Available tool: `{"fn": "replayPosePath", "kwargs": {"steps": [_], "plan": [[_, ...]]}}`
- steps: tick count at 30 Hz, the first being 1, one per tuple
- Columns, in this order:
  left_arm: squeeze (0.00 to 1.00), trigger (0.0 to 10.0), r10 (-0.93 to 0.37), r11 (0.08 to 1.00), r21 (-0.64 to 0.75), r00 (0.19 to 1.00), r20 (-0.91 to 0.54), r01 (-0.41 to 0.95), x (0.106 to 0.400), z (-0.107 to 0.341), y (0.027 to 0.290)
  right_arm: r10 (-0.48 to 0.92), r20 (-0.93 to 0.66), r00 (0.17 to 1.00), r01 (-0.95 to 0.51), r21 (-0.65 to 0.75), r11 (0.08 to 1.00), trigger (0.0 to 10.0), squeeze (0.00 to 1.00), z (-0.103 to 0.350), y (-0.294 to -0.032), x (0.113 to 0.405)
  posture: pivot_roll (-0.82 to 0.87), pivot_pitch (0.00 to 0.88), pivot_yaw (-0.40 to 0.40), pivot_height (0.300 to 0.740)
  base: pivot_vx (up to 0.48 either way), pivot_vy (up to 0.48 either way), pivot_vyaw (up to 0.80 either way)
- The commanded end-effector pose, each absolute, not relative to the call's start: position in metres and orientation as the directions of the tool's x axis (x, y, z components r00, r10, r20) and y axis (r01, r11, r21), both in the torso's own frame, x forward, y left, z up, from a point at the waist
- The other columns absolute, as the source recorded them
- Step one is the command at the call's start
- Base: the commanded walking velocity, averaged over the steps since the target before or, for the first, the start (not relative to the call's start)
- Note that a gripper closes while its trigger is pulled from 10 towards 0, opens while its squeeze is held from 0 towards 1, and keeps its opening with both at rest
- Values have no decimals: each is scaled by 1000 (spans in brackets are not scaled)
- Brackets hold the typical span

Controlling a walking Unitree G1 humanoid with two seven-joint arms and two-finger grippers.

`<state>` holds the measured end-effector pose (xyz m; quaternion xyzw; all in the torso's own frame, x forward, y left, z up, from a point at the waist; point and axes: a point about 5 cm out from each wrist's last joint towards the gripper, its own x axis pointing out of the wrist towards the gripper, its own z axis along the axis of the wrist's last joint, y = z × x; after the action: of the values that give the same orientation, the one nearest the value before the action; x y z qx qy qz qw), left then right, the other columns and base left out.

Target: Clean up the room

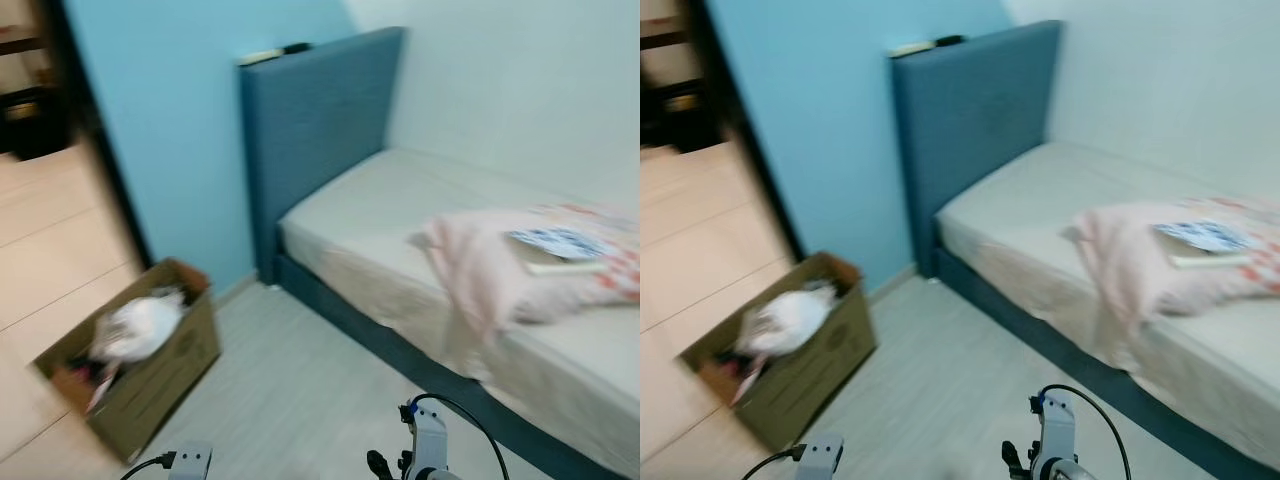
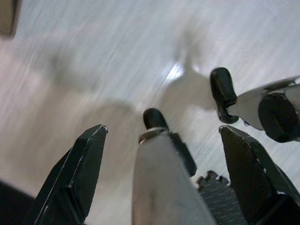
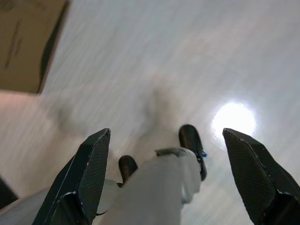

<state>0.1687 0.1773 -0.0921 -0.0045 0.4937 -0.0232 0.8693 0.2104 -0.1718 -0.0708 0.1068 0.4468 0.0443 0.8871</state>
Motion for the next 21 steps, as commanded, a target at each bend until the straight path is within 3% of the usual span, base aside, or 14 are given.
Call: {"fn": "replayPosePath", "kwargs": {"steps": [1, 21], "plan": [[0, 10000, -55, 998, -34, 511, -858, 50, 169, -92, 174, 167, -791, 589, 22, 222, 975, 10000, 0, -72, -173, 209, -130, 0, -24, 734, 0, 0, -781], [0, 10000, -62, 998, -38, 518, -853, 58, 171, -92, 170, 159, -795, 585, 27, 216, 976, 10000, 0, -72, -175, 208, -133, 0, -27, 734, 0, 0, -773]]}}
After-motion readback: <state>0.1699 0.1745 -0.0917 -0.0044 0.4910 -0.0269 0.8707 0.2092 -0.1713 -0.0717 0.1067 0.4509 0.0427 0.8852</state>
